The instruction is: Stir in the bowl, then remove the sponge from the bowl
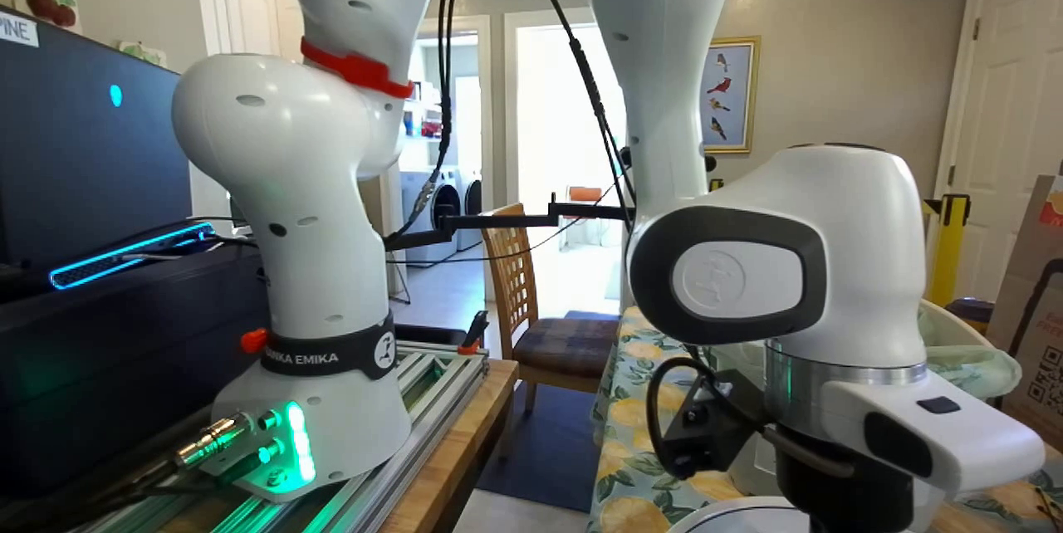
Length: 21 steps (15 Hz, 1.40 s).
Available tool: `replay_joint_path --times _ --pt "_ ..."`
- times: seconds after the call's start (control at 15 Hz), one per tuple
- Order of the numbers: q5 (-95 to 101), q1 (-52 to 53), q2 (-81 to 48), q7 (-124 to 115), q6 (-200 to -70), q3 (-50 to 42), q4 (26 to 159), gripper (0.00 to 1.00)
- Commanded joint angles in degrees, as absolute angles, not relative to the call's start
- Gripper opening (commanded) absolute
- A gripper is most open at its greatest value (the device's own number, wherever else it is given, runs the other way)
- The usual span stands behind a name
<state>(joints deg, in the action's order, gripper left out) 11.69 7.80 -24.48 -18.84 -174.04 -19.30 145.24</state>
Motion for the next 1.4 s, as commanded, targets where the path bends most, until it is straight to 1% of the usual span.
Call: replay_joint_path --times 0.0,0.47,1.33 --pt "7.62 9.77 -27.85 -18.06 -177.74 -19.68 144.24 1.0" --pt "-0.37 9.33 -30.53 -15.66 -183.95 -16.81 143.56 1.0" --pt "-6.29 7.88 -28.01 -15.61 -180.52 -13.93 142.48 1.0"
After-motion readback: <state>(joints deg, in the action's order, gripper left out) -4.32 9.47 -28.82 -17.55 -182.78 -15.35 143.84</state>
